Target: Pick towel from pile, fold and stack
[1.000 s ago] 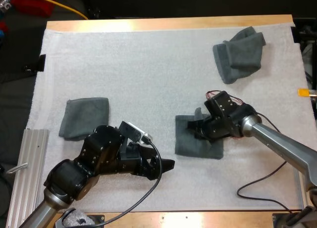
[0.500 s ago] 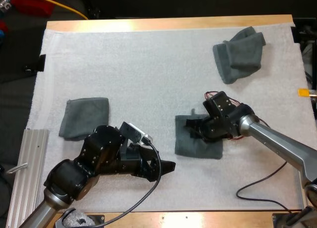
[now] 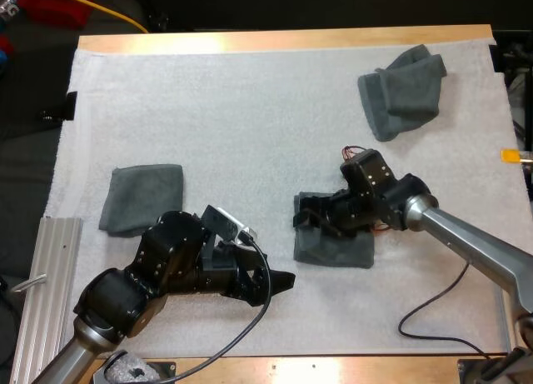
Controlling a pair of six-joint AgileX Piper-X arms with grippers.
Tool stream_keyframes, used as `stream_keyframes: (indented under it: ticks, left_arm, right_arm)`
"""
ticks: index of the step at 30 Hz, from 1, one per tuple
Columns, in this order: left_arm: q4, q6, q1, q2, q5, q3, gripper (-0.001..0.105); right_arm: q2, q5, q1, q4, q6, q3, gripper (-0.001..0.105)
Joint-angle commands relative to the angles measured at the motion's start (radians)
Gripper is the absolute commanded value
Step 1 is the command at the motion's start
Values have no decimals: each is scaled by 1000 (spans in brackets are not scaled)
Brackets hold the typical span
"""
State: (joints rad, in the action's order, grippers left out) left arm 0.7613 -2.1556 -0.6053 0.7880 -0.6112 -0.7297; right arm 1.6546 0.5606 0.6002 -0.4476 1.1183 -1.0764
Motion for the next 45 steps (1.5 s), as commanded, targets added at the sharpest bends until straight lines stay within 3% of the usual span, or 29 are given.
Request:
stream_keyframes:
  ticks: [1, 12, 23, 28, 36, 45]
  left_arm:
    - [4, 10, -3, -9, -7, -8, 70]
    - [4, 10, -3, -9, -7, -8, 70]
    - [4, 10, -3, -9, -7, -8, 70]
    - [4, 10, -3, -9, -7, -8, 70]
    - [-3, 14, -3, -9, 20, -8, 70]
    - [-22, 46, -3, -9, 70, -8, 70]
  right_arm:
    - [-15, 35, 11, 7, 12, -6, 63]
    - [12, -3, 103, 17, -2, 4, 63]
    - [23, -21, 114, 22, -16, 4, 63]
    - [-54, -108, 114, 21, -5, 4, 63]
    - [-227, -402, 114, -99, 30, 4, 63]
    - [-365, -467, 114, -292, 68, 4, 63]
